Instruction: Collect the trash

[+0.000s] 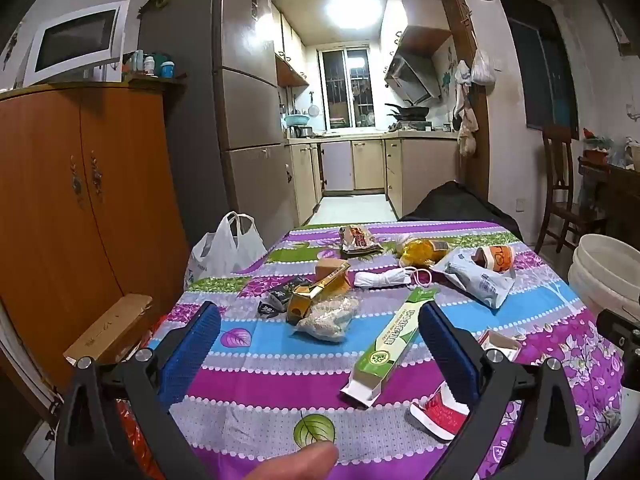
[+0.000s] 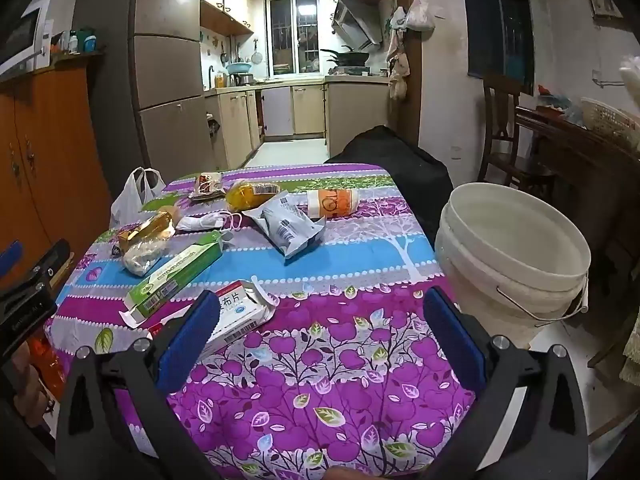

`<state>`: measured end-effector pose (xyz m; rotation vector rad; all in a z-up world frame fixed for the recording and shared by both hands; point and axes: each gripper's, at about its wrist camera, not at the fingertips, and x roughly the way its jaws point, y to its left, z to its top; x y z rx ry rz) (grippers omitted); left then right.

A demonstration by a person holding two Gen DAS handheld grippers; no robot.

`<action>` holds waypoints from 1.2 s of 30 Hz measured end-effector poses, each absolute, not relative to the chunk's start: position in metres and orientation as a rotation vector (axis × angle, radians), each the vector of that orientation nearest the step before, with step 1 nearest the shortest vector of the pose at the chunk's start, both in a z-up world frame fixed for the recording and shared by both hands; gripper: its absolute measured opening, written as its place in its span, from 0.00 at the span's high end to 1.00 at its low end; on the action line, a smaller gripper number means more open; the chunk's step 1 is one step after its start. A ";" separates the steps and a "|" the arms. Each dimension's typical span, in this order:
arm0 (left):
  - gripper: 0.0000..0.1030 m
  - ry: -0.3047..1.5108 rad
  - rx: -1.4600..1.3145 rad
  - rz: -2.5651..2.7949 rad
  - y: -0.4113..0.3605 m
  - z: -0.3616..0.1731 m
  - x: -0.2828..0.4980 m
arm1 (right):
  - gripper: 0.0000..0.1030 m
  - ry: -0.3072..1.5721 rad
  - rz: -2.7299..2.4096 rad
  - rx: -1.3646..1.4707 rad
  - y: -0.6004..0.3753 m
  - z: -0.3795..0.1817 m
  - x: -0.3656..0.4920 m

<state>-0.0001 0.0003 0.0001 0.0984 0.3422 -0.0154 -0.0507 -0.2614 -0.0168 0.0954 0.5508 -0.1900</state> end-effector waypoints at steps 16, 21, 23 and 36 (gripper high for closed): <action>0.04 0.338 0.093 -0.005 0.004 0.003 0.000 | 0.05 0.545 -0.185 0.097 -0.261 -0.016 -0.050; 0.04 0.339 0.103 -0.008 0.002 0.003 -0.001 | 0.05 0.546 -0.186 0.095 -0.259 -0.018 -0.047; 0.04 0.340 0.102 -0.006 0.003 0.003 -0.001 | 0.05 0.545 -0.187 0.094 -0.256 -0.018 -0.045; 0.04 0.334 0.112 -0.004 0.003 0.002 -0.002 | 0.05 0.552 -0.183 0.097 -0.256 -0.019 -0.048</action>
